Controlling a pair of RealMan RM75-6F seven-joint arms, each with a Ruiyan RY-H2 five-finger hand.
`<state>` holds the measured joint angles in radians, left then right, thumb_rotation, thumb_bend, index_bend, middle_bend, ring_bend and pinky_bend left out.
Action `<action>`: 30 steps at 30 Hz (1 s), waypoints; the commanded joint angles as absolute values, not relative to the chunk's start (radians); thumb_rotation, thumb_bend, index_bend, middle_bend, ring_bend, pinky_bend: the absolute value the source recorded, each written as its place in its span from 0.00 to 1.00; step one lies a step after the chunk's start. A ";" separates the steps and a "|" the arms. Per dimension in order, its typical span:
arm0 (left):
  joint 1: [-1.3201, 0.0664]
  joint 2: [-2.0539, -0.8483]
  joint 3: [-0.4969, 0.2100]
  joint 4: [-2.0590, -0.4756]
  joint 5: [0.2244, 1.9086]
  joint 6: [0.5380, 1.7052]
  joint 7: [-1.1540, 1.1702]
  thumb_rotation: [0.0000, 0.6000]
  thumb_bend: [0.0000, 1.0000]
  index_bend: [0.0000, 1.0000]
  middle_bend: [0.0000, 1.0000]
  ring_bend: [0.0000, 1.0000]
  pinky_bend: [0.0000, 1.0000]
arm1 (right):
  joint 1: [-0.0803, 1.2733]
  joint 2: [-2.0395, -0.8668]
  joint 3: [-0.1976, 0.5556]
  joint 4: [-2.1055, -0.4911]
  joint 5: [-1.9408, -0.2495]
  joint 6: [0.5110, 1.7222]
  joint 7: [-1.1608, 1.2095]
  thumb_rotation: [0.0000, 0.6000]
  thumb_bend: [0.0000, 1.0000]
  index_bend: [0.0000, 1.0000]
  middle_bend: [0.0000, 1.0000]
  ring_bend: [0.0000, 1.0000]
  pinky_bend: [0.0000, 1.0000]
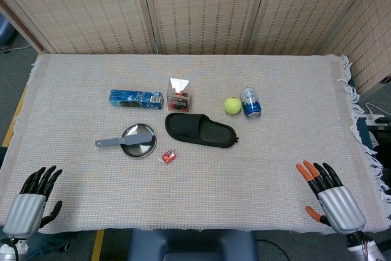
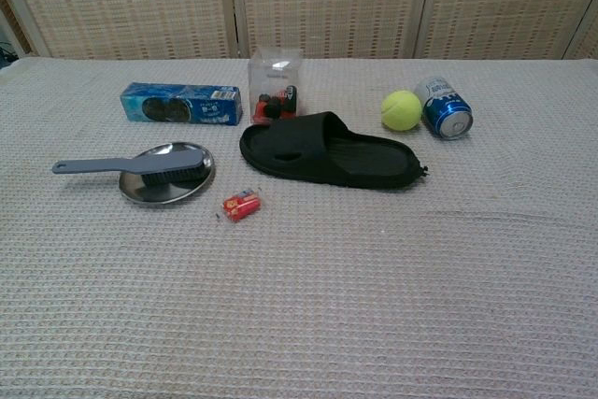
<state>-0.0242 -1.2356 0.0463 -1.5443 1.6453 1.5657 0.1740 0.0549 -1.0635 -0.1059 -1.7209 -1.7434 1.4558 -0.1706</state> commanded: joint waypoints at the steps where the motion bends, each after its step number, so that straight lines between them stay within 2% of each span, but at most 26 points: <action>1: -0.030 -1.243 0.045 -1.541 1.644 1.555 0.178 1.00 0.37 0.06 0.03 0.00 0.13 | 0.055 -1.060 -0.106 -1.722 -1.741 1.454 -0.167 1.00 0.11 0.00 0.00 0.00 0.00; 4: -0.057 -1.267 0.035 -1.529 1.636 1.512 0.164 1.00 0.37 0.06 0.03 0.01 0.20 | 0.051 -1.059 -0.100 -1.722 -1.734 1.463 -0.165 1.00 0.11 0.00 0.00 0.00 0.00; 6: -0.099 -1.286 0.014 -1.524 1.626 1.457 0.171 1.00 0.38 0.06 0.03 0.07 0.36 | 0.051 -1.059 -0.097 -1.722 -1.728 1.461 -0.166 1.00 0.11 0.00 0.00 0.00 0.00; 7: -0.123 -1.296 0.003 -1.525 1.623 1.429 0.169 1.00 0.38 0.07 0.03 0.12 0.45 | 0.052 -1.061 -0.095 -1.721 -1.723 1.457 -0.169 1.00 0.11 0.00 0.00 0.00 0.00; 9: -0.183 -1.321 -0.030 -1.529 1.610 1.360 0.158 1.00 0.39 0.08 0.05 0.30 0.72 | 0.056 -1.066 -0.092 -1.717 -1.710 1.442 -0.177 1.00 0.11 0.00 0.00 0.00 0.00; 11: -0.243 -1.352 -0.067 -1.530 1.583 1.290 0.177 1.00 0.39 0.10 0.09 0.48 0.89 | 0.060 -1.072 -0.086 -1.714 -1.691 1.425 -0.187 1.00 0.11 0.00 0.00 0.00 0.00; 12: -0.267 -1.370 -0.085 -1.528 1.568 1.265 0.195 1.00 0.39 0.11 0.12 0.56 0.95 | 0.062 -1.075 -0.084 -1.714 -1.683 1.419 -0.191 1.00 0.11 0.00 0.00 0.00 0.00; 15: -0.337 -1.449 -0.142 -1.507 1.507 1.198 0.278 1.00 0.39 0.15 0.19 0.69 1.00 | 0.065 -1.082 -0.079 -1.712 -1.668 1.406 -0.205 1.00 0.11 0.00 0.00 0.00 0.00; 17: -0.376 -1.499 -0.172 -1.505 1.430 1.139 0.355 1.00 0.39 0.16 0.20 0.72 1.00 | 0.068 -1.085 -0.079 -1.711 -1.660 1.395 -0.210 1.00 0.11 0.00 0.00 0.00 0.00; 23: -0.469 -1.642 -0.232 -1.476 1.244 1.067 0.580 1.00 0.38 0.16 0.18 0.75 1.00 | 0.082 -1.087 -0.074 -1.705 -1.624 1.354 -0.206 1.00 0.11 0.00 0.00 0.00 0.00; 30: -0.558 -1.781 -0.281 -1.337 1.178 1.118 0.721 1.00 0.38 0.16 0.14 0.75 1.00 | 0.096 -1.090 -0.069 -1.702 -1.592 1.318 -0.205 1.00 0.11 0.00 0.00 0.00 0.00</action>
<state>-0.5221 -1.7386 -0.2578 -1.3818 1.2023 1.1036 0.6887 0.0947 -1.0895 -0.0696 -1.7024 -1.5929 1.3189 -0.2060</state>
